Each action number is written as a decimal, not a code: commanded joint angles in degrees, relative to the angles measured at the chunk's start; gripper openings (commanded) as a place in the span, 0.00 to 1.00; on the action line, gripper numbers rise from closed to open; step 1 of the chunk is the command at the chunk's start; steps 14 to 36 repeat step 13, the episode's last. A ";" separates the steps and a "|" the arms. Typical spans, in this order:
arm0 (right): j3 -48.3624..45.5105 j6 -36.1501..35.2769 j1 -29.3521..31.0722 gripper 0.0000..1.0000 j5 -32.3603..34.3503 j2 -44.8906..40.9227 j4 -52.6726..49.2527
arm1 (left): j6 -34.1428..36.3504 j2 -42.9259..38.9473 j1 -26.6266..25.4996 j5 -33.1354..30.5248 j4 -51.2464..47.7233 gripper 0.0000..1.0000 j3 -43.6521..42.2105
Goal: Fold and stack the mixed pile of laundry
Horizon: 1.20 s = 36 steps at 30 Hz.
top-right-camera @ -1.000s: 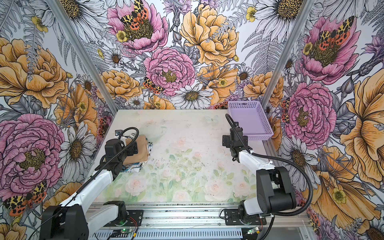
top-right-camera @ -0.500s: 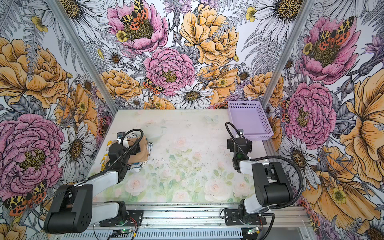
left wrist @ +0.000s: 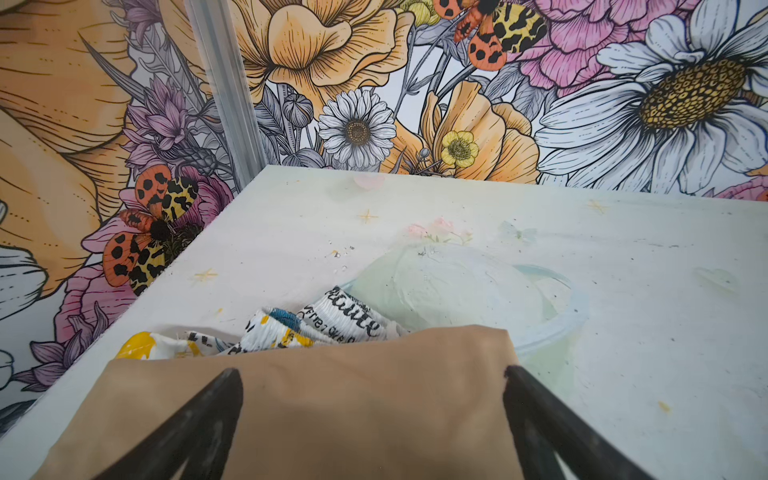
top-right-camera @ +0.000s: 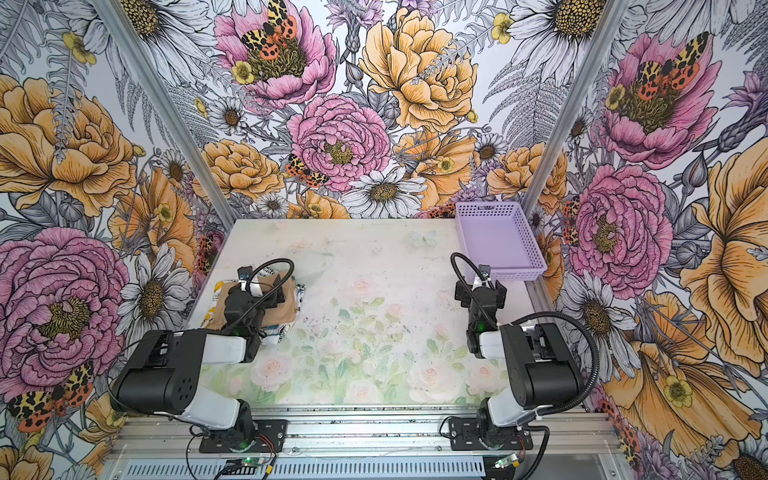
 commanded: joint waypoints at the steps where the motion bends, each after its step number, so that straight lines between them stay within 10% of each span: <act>1: -0.18 0.13 0.00 1.00 -0.38 0.29 2.60 | -1.40 0.51 0.39 -0.45 3.74 0.99 -0.70; 36: 0.15 0.29 -0.13 1.00 -0.69 0.34 2.14 | -1.68 1.13 0.57 -0.45 3.82 0.99 -0.48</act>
